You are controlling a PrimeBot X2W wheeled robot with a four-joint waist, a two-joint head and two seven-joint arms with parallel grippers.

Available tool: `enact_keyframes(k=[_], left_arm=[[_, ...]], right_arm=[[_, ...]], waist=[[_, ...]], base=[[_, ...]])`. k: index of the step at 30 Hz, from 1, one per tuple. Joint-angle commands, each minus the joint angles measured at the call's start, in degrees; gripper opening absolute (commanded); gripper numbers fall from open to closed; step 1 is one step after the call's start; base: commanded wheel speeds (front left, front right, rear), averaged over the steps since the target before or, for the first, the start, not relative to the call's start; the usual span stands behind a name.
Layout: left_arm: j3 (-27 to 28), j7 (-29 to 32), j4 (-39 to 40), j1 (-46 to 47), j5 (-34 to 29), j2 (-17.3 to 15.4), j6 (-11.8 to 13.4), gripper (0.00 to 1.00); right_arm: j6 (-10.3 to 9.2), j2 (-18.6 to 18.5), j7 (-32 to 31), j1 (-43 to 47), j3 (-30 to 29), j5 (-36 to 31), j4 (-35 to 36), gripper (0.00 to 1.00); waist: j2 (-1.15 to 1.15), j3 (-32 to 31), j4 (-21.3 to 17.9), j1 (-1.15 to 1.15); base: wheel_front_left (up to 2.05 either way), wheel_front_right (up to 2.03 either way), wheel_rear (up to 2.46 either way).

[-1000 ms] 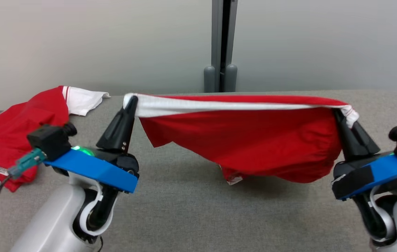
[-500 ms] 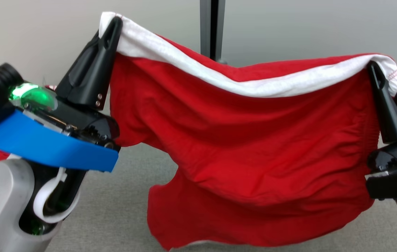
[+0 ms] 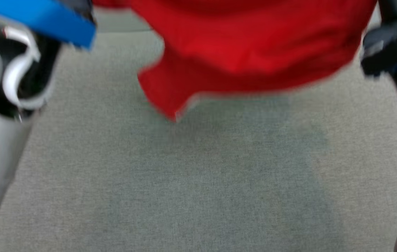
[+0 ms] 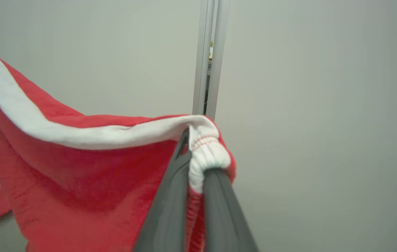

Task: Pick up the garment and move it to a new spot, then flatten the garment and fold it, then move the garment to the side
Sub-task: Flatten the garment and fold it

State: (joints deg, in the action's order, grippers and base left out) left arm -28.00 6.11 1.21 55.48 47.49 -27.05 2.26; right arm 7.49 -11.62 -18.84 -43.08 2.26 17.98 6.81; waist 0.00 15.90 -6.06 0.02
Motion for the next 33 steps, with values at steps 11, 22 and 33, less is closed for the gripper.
enact_keyframes(k=[11, 22, 33], left_arm=[[0.3, -11.7, -13.9, 8.9, -2.6, 7.0, -4.5, 0.00], [-3.0, -20.0, -18.6, -13.6, 0.6, 8.0, -8.3, 0.00], [4.6, -21.3, -2.1, -34.4, -7.9, 9.3, -8.1, 0.00]], right_arm=[[0.00, 3.4, 12.9, -14.4, 3.5, -5.2, -18.8, 0.00], [0.00, 2.7, 25.7, 1.0, 8.7, -1.4, -31.0, 0.00], [0.00, -0.6, 28.3, 20.8, 11.9, 1.9, -20.1, 0.00]], waist=[[0.00, 11.9, 1.6, -0.02], [0.00, 10.1, 1.9, -0.02], [0.00, 0.0, 2.0, -0.02]], base=[[0.00, 0.00, 0.00], [0.00, 0.00, 0.00], [0.00, 0.00, 0.00]])
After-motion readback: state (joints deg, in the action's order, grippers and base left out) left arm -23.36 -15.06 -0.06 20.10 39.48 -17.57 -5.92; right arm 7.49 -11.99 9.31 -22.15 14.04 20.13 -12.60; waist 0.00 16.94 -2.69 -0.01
